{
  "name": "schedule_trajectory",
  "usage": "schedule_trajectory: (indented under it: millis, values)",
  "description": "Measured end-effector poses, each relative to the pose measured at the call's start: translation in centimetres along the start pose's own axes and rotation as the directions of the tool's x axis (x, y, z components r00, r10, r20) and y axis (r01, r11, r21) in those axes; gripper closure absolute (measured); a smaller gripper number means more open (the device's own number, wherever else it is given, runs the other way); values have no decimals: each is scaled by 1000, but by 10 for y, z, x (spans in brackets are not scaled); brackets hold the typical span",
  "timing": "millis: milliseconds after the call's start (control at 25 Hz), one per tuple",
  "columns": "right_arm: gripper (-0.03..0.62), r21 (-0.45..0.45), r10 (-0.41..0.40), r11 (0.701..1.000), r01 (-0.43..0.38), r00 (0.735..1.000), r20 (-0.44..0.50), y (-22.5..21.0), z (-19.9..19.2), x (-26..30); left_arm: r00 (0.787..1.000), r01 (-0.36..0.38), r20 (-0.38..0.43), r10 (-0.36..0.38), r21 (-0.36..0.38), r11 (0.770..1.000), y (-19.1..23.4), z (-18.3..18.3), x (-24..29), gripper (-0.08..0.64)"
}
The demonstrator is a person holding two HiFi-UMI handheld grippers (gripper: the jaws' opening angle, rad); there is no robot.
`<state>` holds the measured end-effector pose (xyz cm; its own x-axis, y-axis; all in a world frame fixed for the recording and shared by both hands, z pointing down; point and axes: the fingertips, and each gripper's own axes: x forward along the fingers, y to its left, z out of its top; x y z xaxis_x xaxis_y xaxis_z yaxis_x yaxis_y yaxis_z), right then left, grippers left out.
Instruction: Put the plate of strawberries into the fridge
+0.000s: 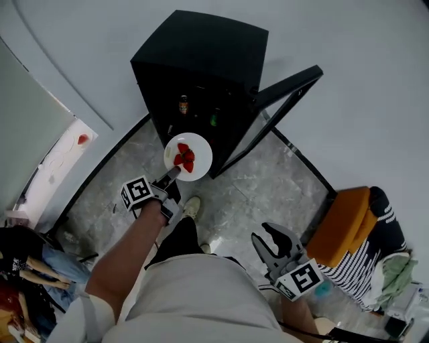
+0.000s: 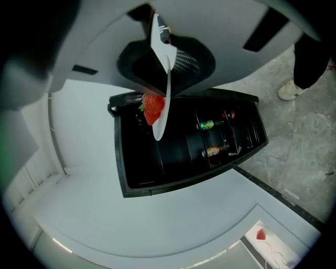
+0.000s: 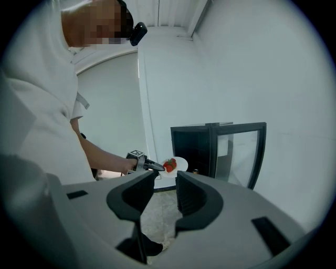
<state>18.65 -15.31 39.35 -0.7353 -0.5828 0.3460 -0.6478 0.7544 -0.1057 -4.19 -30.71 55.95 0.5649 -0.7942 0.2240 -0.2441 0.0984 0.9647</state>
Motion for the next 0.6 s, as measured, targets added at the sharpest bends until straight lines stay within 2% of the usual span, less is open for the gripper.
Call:
schedule_trajectory:
  millis: [360, 600]
  values:
    - [446, 4, -54, 999, 54, 997, -47, -38, 43, 60, 998, -52, -21, 52, -4, 999, 49, 83, 105, 537]
    - [446, 56, -106, 992, 112, 989, -103, -57, 49, 78, 995, -90, -46, 89, -28, 996, 85, 115, 169, 537]
